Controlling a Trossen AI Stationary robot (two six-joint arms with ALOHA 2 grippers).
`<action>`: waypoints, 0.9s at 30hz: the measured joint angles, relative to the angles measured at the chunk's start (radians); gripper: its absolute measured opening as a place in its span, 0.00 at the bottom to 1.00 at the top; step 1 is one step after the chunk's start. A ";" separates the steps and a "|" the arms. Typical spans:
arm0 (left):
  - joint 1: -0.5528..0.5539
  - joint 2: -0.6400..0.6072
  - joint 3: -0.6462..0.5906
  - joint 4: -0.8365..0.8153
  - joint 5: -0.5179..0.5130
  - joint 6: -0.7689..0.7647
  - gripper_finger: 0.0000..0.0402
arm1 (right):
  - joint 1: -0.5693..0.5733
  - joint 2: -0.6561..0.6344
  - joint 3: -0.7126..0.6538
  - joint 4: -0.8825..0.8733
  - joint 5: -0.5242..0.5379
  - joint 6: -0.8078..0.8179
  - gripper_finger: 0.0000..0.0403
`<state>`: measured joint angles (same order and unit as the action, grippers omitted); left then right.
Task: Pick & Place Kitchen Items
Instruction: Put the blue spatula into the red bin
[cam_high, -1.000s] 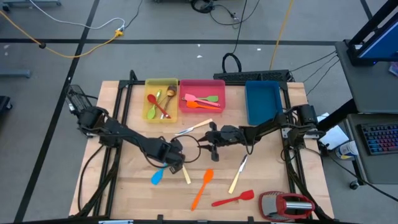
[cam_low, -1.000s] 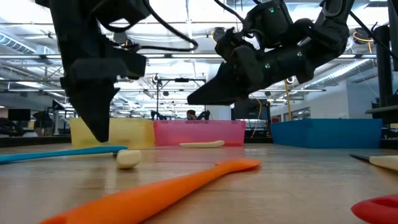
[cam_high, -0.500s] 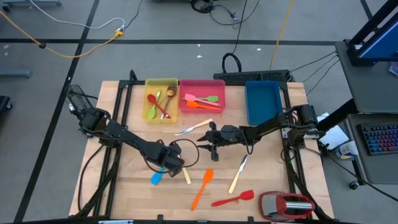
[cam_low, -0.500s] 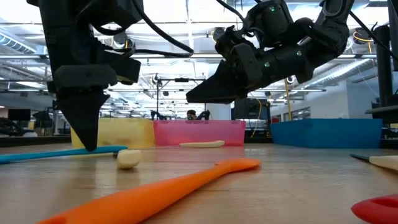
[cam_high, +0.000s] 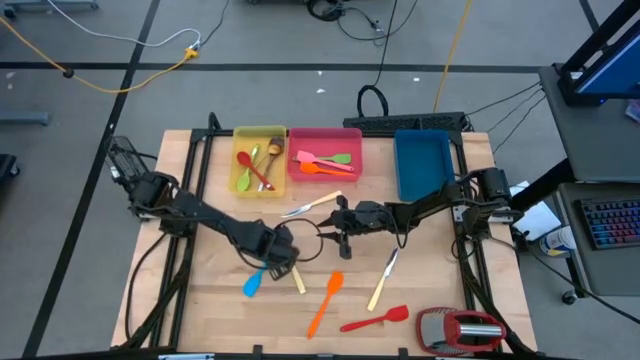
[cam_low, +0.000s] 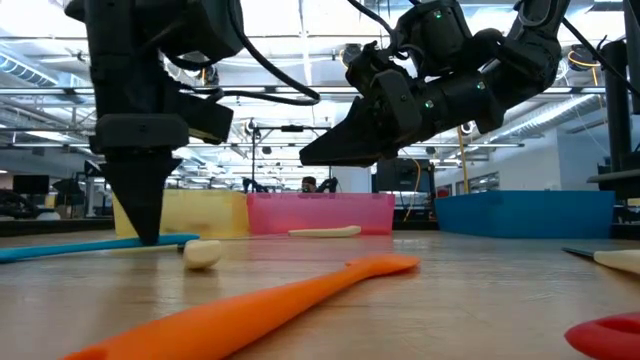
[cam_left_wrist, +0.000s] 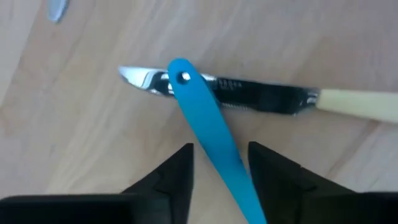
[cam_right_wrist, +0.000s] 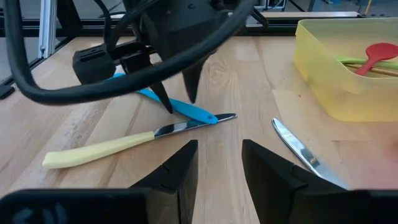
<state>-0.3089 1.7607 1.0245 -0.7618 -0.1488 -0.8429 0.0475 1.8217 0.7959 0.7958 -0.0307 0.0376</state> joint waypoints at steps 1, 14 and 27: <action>0.004 0.000 0.000 0.002 -0.001 0.001 0.42 | 0.000 0.000 0.000 0.000 0.000 0.000 0.29; -0.030 -0.008 -0.114 0.133 -0.029 -0.140 0.40 | 0.000 0.000 0.000 0.000 0.000 -0.020 0.29; -0.035 -0.013 -0.146 0.249 -0.088 -0.140 0.11 | 0.000 0.000 0.000 0.023 0.000 -0.024 0.29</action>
<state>-0.3435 1.7481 0.8787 -0.5125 -0.2368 -0.9825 0.0475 1.8217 0.7959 0.8192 -0.0307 0.0139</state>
